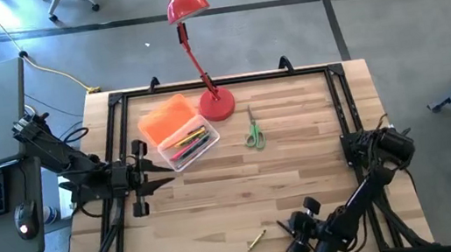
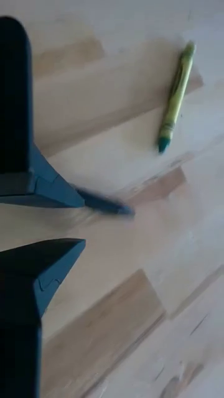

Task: Pick & place school supplies into a supply box
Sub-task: Put the black pen into the orange supply box

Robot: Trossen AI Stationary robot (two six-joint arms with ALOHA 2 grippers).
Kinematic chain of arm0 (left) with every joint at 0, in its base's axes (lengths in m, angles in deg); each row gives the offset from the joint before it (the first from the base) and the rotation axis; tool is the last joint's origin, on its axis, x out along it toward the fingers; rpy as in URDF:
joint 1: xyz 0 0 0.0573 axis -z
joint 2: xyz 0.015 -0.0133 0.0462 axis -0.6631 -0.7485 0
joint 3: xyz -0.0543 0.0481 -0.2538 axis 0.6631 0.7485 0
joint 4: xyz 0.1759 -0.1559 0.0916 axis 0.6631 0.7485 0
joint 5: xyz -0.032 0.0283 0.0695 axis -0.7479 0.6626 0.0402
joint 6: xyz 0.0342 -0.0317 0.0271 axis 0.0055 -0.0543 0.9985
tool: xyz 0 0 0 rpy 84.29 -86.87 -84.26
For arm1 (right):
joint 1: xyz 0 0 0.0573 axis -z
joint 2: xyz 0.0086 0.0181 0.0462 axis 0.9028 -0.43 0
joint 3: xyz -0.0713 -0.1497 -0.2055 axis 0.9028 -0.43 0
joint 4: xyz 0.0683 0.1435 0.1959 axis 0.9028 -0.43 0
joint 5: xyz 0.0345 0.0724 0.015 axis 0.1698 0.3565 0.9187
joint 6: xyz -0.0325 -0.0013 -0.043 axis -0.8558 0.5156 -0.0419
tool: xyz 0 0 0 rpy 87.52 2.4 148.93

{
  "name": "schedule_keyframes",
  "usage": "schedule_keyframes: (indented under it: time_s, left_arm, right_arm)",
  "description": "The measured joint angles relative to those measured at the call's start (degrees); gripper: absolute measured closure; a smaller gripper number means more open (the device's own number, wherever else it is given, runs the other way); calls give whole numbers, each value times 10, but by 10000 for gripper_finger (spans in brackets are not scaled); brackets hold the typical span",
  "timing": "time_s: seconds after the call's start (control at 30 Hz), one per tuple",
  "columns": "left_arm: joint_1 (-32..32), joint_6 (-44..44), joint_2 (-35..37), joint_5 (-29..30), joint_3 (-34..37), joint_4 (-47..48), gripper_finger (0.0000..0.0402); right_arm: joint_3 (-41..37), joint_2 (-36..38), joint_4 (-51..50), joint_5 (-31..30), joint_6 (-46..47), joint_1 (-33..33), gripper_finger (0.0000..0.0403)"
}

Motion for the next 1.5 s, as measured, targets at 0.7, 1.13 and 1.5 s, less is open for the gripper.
schedule_keyframes:
  time_s: [0.7,1.13,1.5]
  left_arm:
    - [0,0,0,0,0,0,284]
    - [0,0,0,1,0,0,284]
    - [0,14,0,1,0,0,284]
  right_arm:
    - [1,0,73,-24,-53,6,334]
    - [3,-43,88,-24,-51,12,334]
    - [3,-68,93,-8,-56,38,392]
